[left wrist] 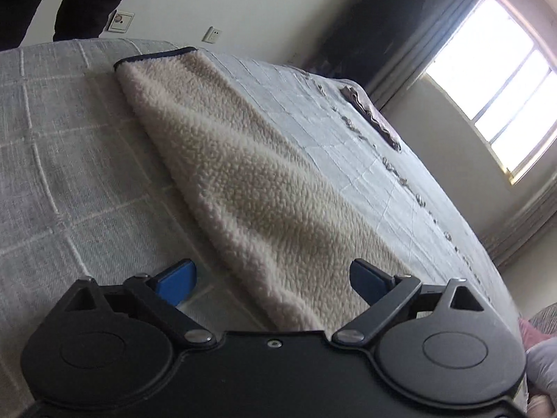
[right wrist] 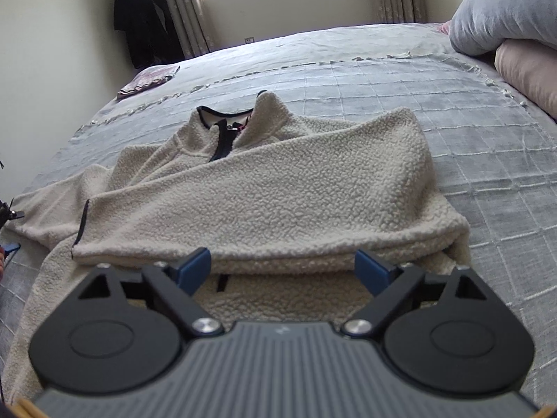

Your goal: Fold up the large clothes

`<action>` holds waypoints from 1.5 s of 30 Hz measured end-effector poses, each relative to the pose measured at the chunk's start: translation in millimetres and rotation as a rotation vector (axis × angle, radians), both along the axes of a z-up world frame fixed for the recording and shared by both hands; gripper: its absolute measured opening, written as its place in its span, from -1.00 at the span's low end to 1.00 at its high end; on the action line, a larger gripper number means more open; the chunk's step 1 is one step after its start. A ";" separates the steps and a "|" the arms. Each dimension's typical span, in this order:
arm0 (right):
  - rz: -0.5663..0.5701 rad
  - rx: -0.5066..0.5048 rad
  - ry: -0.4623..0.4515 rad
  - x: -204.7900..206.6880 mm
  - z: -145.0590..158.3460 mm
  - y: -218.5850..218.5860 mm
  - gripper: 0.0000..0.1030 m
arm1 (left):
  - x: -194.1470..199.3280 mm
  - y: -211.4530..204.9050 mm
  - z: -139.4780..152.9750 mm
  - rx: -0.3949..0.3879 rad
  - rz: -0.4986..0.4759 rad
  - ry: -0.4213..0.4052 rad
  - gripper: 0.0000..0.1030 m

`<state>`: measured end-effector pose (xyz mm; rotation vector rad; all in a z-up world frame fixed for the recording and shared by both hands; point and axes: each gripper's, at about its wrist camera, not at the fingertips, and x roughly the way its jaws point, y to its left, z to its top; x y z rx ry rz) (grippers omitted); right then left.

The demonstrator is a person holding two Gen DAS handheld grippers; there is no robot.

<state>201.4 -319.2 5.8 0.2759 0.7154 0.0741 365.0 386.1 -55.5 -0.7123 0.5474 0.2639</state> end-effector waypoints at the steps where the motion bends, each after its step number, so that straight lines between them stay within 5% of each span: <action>1: -0.005 0.002 0.002 -0.3 -0.7 -0.8 0.76 | 4.3 2.9 0.1 0.001 0.006 -0.016 0.82; 5: -0.023 0.001 0.018 -2.5 -2.5 -3.8 0.76 | 18.3 18.1 -4.0 -0.001 0.070 -0.033 0.28; 7: -0.024 -0.001 0.023 -4.4 -1.9 -4.8 0.76 | 22.6 26.4 -3.9 -0.014 0.100 -0.020 -0.32; 9: -0.023 -0.012 0.024 -6.0 0.6 -5.6 0.76 | 25.4 29.7 3.8 0.006 0.103 0.011 -0.73; 13: -0.026 -0.034 -0.011 -8.2 10.1 -9.3 0.76 | 7.7 6.9 48.6 0.098 0.035 -0.144 -0.78; 20: -0.007 -0.002 -0.041 -2.1 18.5 -11.1 0.76 | -21.1 -94.5 155.4 0.185 -0.242 -0.401 -0.79; 25: 0.009 0.053 -0.070 3.0 28.6 -17.9 0.76 | -37.2 -194.5 190.6 0.174 -0.482 -0.466 -0.79; 30: 0.019 0.077 -0.094 3.8 37.7 -25.4 0.76 | -42.5 -301.2 166.9 0.140 -0.718 -0.413 -0.79; 38: 0.030 0.107 -0.098 -0.7 32.3 -29.8 0.78 | -64.0 -436.8 43.8 0.133 -1.033 -0.120 -0.76; 41: 0.039 0.119 -0.081 2.5 25.1 -26.5 0.78 | -79.5 -448.6 11.2 0.217 -1.049 -0.103 -0.67; 45: 0.084 0.108 -0.076 10.8 22.6 -11.5 0.78 | -90.6 -432.6 29.8 0.209 -1.077 -0.143 -0.53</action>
